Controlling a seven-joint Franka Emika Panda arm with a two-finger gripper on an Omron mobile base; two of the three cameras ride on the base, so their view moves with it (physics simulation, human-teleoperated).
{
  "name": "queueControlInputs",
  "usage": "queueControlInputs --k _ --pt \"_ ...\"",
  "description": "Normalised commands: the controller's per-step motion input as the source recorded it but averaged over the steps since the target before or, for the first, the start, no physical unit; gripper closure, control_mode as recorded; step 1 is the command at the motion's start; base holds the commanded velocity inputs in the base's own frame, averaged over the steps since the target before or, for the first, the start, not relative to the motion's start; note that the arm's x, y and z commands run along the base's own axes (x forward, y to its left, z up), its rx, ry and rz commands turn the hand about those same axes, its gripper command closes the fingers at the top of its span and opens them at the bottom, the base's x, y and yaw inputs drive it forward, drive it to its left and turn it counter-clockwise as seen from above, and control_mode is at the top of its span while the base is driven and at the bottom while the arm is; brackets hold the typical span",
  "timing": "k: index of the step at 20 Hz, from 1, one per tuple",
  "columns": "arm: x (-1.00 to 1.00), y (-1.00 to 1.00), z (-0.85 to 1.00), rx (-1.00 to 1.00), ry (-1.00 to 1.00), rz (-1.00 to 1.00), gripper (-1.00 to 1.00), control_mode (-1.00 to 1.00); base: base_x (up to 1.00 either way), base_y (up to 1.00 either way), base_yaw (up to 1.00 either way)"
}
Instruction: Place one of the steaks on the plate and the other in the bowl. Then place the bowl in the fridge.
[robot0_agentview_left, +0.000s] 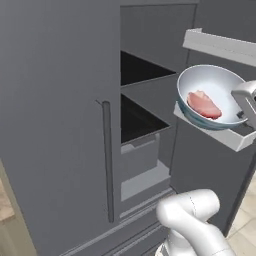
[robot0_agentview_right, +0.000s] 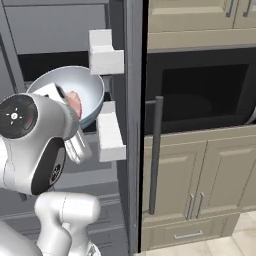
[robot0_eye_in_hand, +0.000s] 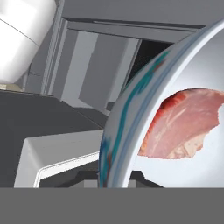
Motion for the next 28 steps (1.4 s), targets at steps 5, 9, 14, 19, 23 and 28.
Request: queueControlInputs --k 5,9,14,19,23,28 --pt "0.0 0.0 0.0 0.0 0.0 0.0 1.0 1.0 0.52 0.51 -0.07" --pt "0.0 0.0 0.0 0.0 0.0 0.0 1.0 1.0 0.54 0.19 -0.24" --pt "0.0 0.0 0.0 0.0 0.0 0.0 1.0 1.0 0.17 0.19 -0.07" --pt "0.0 0.0 0.0 0.0 0.0 0.0 1.0 1.0 -0.01 0.17 0.19" --pt "0.0 0.0 0.0 0.0 0.0 0.0 1.0 1.0 0.0 0.23 0.14" --pt "0.15 0.01 0.0 0.0 0.0 0.02 1.0 -1.0 0.14 0.0 0.08"
